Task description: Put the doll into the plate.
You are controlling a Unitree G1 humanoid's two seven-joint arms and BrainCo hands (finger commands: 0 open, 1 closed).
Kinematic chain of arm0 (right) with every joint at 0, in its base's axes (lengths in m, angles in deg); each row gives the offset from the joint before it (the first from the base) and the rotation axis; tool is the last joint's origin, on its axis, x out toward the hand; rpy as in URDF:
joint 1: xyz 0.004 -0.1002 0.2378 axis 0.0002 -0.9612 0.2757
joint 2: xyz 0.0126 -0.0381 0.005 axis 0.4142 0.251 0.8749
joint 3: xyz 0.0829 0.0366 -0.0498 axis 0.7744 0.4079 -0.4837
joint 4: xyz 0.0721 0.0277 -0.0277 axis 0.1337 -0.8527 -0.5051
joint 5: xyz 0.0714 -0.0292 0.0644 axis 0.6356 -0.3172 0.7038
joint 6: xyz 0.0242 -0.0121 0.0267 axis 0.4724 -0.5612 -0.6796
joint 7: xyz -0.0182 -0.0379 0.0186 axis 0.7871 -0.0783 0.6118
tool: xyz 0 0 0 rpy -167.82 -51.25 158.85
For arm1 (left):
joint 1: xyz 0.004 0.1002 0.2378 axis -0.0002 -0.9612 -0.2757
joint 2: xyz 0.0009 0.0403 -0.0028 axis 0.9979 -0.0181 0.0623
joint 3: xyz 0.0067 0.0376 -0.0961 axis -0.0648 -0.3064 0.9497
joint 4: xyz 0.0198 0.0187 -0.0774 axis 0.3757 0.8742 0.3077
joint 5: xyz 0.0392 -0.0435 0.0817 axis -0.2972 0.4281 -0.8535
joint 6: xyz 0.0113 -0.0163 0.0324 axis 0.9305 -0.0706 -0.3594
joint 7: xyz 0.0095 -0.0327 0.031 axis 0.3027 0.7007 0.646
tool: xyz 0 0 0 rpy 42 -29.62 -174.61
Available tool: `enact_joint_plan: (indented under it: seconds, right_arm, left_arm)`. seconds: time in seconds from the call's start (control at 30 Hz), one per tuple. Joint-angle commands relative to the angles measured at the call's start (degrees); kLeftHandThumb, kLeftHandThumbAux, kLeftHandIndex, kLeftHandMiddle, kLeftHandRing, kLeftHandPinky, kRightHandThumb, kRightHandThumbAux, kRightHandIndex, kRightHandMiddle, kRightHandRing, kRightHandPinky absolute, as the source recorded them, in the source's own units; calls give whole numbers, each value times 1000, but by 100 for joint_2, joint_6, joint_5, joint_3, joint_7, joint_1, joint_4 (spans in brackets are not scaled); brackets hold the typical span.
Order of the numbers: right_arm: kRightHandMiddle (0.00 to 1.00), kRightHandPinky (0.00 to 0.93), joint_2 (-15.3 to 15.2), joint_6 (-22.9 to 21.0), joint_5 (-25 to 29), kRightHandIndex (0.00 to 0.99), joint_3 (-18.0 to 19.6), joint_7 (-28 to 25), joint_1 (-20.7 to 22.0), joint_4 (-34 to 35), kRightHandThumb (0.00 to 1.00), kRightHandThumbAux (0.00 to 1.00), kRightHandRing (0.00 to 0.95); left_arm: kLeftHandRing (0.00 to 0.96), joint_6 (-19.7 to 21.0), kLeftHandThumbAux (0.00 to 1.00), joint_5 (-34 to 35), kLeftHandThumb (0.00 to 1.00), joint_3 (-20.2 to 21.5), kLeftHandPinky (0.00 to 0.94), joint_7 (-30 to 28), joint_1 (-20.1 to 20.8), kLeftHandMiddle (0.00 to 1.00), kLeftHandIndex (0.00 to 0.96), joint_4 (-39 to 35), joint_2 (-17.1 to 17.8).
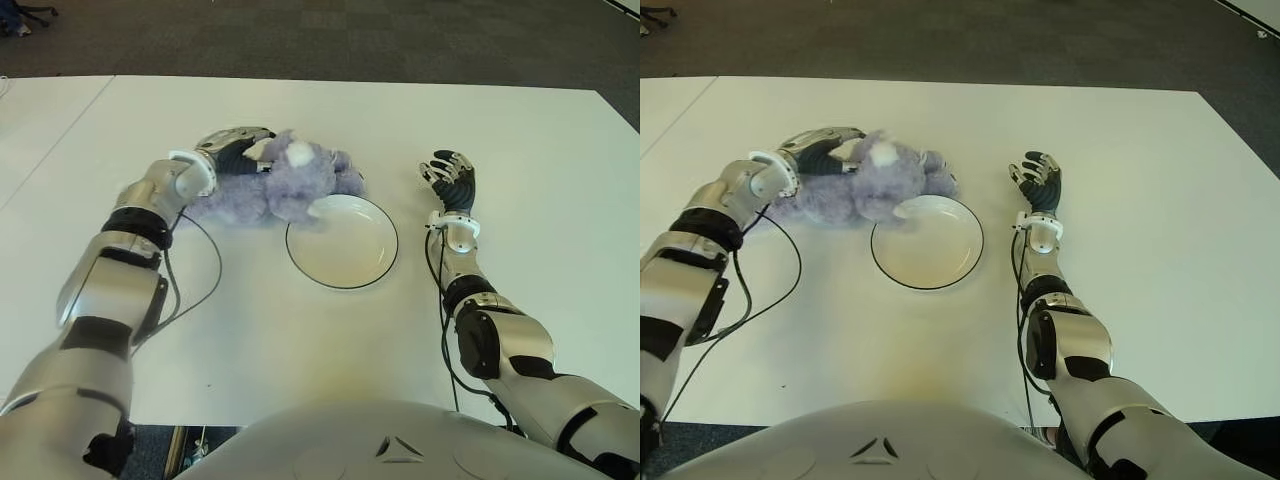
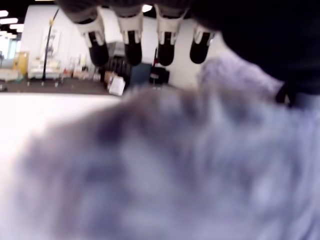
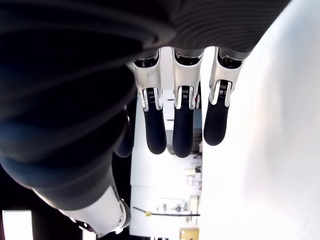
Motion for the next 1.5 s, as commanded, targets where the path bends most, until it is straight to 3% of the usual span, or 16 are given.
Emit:
enact_joint_plan:
  seconds: [0.03,0.13,0.23,0.27,0.4,0.53,0.63,0.7,0.77,0.8,0.97,1.1,1.5]
  right_arm:
    - [290,295,369,-531,-10,317,-13,16,-1440,-930,313,867,293]
    - [286,282,350,-539,-41,309,-50,13,-1456,-925,294,869,286]
    - [286,283,348,-509,-17,306,-40,-28,-1476,-916,288,872,285]
    - [285,266,355,-489,3,309,-25,-45,-1481,-914,287,875,281]
    - [281,268,379,-426,33,316,5,6,-1495,-905,283,878,276]
    - [279,268,398,-395,28,320,2,48,-1511,-899,287,879,273]
    - [280,267,411,-391,-6,322,-25,129,-1515,-898,293,878,272]
    - [282,269,405,-385,-46,319,-62,174,-1526,-896,292,876,273]
    - [283,273,397,-375,-81,319,-97,214,-1535,-892,286,876,275]
    - [287,280,396,-370,-89,320,-106,229,-1536,-891,284,877,279]
    - [292,287,404,-360,-107,319,-138,278,-1542,-893,277,880,285]
    - [294,302,414,-356,-105,320,-143,294,-1541,-898,269,880,293]
    - [291,323,388,-451,-93,306,-168,278,-1520,-897,298,871,299]
  left_arm:
    - [0,436,350,-160,219,-642,0,-1204,151,0,0,890,-858]
    - [0,330,371,64,106,-674,0,-1955,86,0,0,991,-1081]
    - [0,191,370,318,75,-678,0,-2495,-125,0,0,1012,-1263]
    - [0,153,335,398,18,-679,0,-2622,-216,0,0,1024,-1322]
    - [0,-58,281,608,0,-738,0,-3132,-387,0,0,1138,-1462]
    - [0,-312,261,859,0,-741,0,-3723,-415,0,0,1083,-1431]
    - [0,-542,259,1319,0,-602,11,-4809,-324,0,0,996,-1278]
    - [11,-612,260,1576,0,-539,114,-5331,-307,0,0,917,-1172]
    - [21,-640,261,1736,0,-532,150,-5646,-304,0,0,859,-1099]
    - [149,-643,261,1789,0,-546,269,-5742,-303,0,0,834,-1080]
    - [254,-593,266,1998,0,-620,386,-6059,-355,65,0,691,-931]
    - [153,-551,310,2171,0,-584,234,-6048,-657,0,0,587,-641]
    - [64,-248,390,2747,0,-381,134,-6047,-621,0,0,617,-365]
